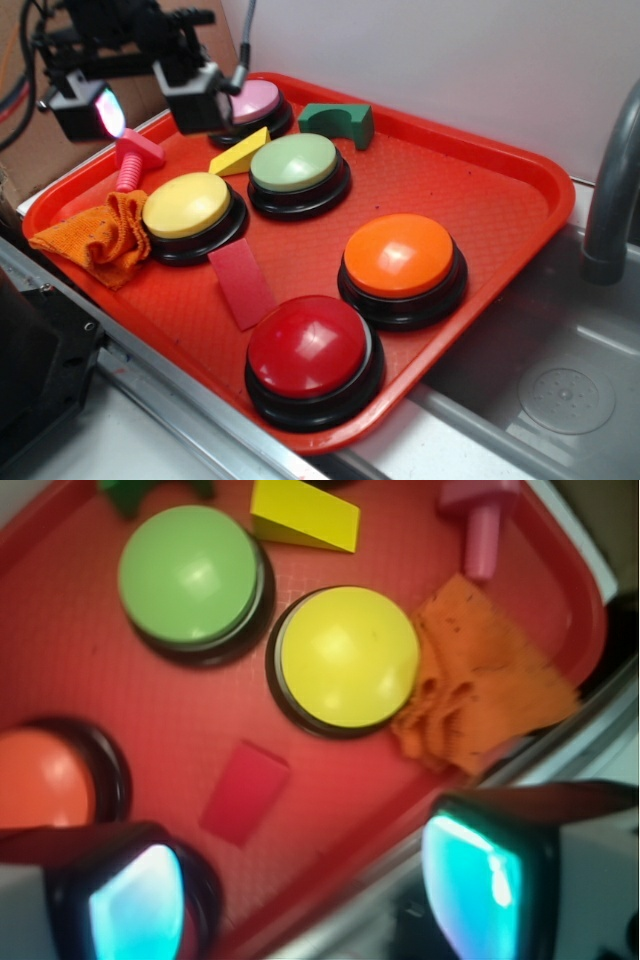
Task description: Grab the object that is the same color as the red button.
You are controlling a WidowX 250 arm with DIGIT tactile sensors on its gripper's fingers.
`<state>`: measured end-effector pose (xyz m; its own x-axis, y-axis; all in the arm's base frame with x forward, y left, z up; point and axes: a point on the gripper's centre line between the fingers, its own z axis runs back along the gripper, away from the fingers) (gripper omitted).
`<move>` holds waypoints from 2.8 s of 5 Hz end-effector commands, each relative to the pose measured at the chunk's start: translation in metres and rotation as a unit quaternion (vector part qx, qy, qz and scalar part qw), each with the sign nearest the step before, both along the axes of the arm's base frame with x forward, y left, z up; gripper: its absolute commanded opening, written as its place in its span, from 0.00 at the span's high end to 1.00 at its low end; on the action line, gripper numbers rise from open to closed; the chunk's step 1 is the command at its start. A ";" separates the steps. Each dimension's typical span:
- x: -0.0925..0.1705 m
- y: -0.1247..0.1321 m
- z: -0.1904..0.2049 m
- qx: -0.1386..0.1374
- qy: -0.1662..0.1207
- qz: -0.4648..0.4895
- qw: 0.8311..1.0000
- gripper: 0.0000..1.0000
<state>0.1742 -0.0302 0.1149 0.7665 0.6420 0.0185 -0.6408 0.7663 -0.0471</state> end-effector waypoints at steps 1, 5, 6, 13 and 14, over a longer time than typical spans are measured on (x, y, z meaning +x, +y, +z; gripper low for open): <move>0.013 -0.003 -0.056 0.018 -0.012 0.072 0.997 0.00; 0.014 -0.016 -0.110 -0.015 -0.003 0.096 0.995 0.00; 0.017 -0.013 -0.111 -0.010 -0.013 0.105 0.994 1.00; 0.007 0.025 0.075 0.009 -0.092 -0.307 0.947 1.00; 0.010 0.020 0.066 0.010 -0.059 -0.293 0.954 1.00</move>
